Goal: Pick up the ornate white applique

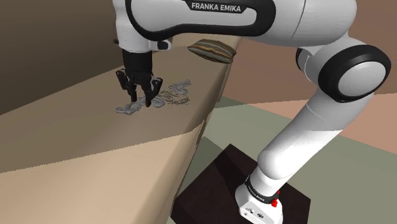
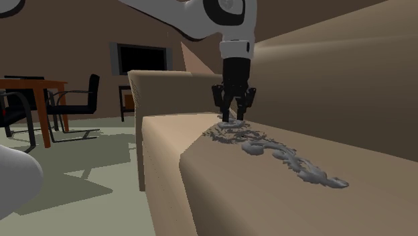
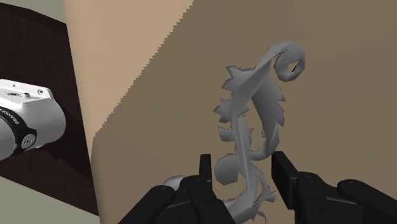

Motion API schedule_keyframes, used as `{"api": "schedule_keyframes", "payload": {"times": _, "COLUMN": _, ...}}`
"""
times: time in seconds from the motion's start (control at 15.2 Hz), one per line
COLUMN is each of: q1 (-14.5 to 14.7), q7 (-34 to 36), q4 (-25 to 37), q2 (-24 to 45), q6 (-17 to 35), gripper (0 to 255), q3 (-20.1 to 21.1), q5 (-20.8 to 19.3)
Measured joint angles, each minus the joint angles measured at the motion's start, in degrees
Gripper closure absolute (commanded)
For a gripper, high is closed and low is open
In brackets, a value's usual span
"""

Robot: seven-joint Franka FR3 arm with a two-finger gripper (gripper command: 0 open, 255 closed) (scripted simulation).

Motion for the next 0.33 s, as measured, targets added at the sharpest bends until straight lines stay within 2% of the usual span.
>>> {"api": "schedule_keyframes", "payload": {"times": 0.33, "q1": -0.02, "q7": 0.12, "q4": 3.75, "q2": 0.24, "q6": -3.58, "gripper": 255, "q3": 0.01, "q5": -0.18}}
